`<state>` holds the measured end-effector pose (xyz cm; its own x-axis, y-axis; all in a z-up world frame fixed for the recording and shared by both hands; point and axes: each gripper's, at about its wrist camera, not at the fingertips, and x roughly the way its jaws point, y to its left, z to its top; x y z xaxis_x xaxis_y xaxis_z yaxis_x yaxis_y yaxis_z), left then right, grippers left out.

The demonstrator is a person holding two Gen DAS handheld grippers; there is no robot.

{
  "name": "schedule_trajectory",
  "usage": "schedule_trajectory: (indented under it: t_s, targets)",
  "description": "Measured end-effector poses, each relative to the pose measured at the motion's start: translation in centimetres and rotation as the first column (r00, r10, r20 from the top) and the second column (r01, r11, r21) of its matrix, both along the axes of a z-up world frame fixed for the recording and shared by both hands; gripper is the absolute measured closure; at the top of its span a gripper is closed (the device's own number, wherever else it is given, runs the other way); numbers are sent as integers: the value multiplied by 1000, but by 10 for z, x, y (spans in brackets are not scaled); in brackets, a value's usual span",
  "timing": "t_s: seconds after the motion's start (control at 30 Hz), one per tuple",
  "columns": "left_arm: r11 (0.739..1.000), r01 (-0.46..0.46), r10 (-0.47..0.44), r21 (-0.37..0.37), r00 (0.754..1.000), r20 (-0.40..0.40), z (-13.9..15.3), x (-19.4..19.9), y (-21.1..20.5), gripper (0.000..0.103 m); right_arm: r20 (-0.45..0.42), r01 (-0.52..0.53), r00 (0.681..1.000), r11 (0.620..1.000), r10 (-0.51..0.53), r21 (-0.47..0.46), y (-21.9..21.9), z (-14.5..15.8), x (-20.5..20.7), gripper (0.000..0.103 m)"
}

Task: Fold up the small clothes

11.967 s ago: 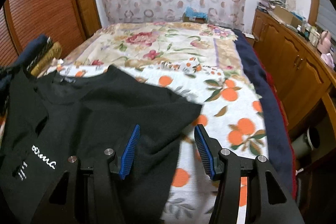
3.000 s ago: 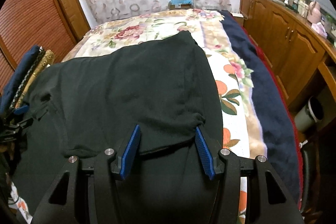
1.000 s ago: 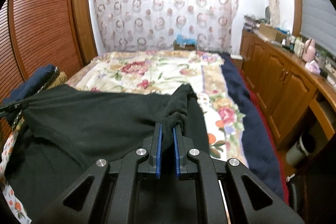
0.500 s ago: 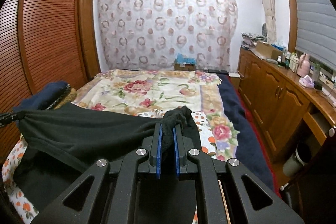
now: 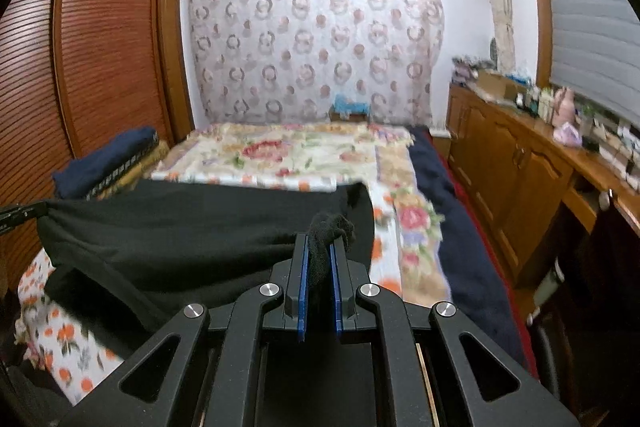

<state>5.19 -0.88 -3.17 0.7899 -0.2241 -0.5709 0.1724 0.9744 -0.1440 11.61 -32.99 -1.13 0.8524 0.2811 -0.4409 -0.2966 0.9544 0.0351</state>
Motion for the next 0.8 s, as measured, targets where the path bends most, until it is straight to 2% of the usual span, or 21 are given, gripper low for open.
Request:
schedule_trajectory:
  t_s: [0.1,0.2,0.27,0.4,0.43,0.47,0.53,0.57,0.6,0.63,0.8]
  targets:
    - [1000,4,-4,4,997,-72,-22,2,-1,100,-91,7,996,1000,-7,-2,-3,-27,0,94]
    - [999,-9,12,36,996,-90,-35,-3,-1,100,-150,10,989,1000,-12,-10,-7,-47,4,94]
    - [999,-27,31,47,995,-93,-37,-6,2,100,-168,23,986,1000,-23,-4,-9,-51,9,92]
    - [997,-52,57,55,994,-91,-35,-11,11,100,-183,46,982,999,-50,-26,-11,-48,15,82]
    - [996,-58,64,62,994,-88,-36,-13,14,97,-178,51,983,998,-55,-31,-10,-46,13,76]
    - [995,-67,72,67,994,-87,-37,-12,17,78,-169,58,984,998,-63,-36,-10,-43,15,67]
    - [995,-79,84,60,993,-88,-37,-9,23,58,-152,67,986,997,-72,-39,-10,-39,11,62]
    - [995,-79,83,54,992,-93,-39,-8,25,55,-144,64,987,997,-69,-38,-11,-41,5,61]
    - [996,-77,82,49,991,-102,-41,-7,27,45,-138,65,988,997,-70,-40,-12,-43,-2,59]
    - [996,-77,82,44,991,-108,-43,-6,27,36,-134,69,988,997,-75,-46,-12,-44,-5,53]
    - [996,-87,88,20,989,-116,-48,4,27,33,-138,55,988,997,-62,-56,-5,-57,-7,49]
